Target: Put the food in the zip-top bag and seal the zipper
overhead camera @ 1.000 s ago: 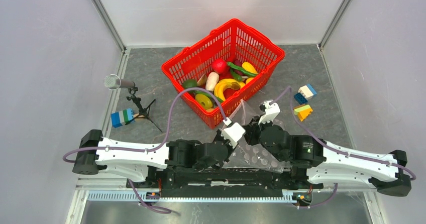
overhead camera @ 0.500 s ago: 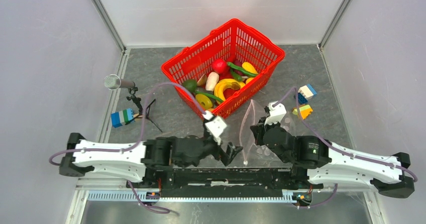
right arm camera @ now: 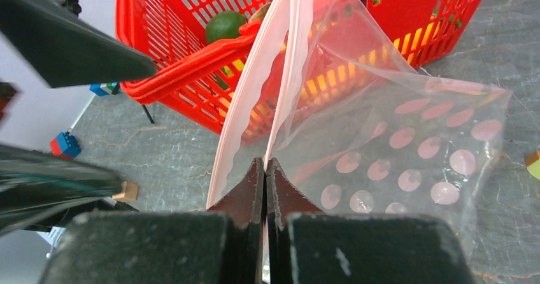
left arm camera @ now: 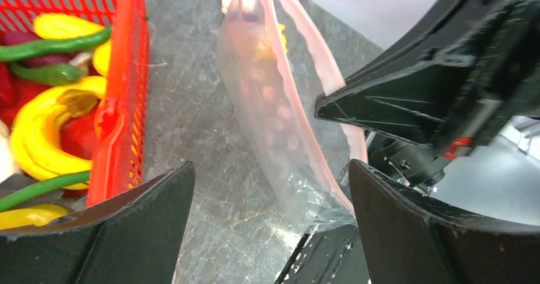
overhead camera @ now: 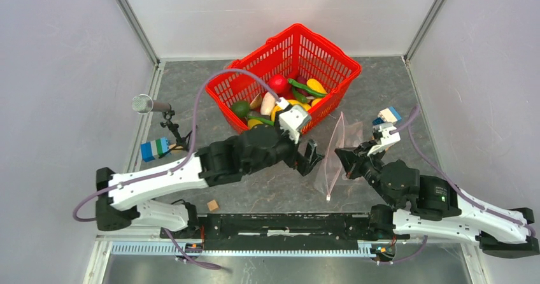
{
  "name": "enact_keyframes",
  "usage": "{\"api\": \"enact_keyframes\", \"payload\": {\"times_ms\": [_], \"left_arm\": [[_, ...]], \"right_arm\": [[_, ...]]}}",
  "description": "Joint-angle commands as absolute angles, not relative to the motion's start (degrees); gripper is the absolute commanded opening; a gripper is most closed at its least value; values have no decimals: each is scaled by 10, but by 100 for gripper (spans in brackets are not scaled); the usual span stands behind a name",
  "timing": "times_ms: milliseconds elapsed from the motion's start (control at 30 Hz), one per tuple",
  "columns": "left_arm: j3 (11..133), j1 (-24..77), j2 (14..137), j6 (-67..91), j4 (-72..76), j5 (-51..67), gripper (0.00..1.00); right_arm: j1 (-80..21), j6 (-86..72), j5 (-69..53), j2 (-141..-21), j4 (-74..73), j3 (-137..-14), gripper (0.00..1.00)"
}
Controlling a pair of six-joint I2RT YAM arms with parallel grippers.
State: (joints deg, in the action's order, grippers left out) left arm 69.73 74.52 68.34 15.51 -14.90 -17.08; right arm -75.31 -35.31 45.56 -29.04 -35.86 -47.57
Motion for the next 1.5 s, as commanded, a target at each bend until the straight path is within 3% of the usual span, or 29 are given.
{"api": "enact_keyframes", "payload": {"times_ms": [0,267,567,767,833,933,1167,1267,1333,1467], "left_arm": [[756,712,742,178,-163,-42,94],[820,707,817,176,-188,-3,89],[853,702,860,155,-262,-99,56],[838,701,845,148,-234,-104,34],[845,693,850,144,-240,-104,23],[852,678,855,148,-246,-103,18],[848,636,836,154,-270,-131,15],[850,633,841,149,-282,-116,18],[848,632,848,150,-284,-108,36],[839,632,848,149,-258,-71,49]], "right_arm": [[-753,-325,466,-287,-331,-499,0],[-753,-282,487,-321,-334,-536,0],[-753,-268,497,-350,-385,-578,0],[-753,-339,535,-417,-570,-665,0],[-753,-398,557,-455,-664,-703,0],[-743,-392,526,-484,-720,-731,0],[-681,-388,514,-499,-719,-741,0],[-680,-404,531,-475,-708,-738,0],[-680,-411,535,-464,-709,-736,0],[-680,-379,497,-467,-668,-709,0]]}}
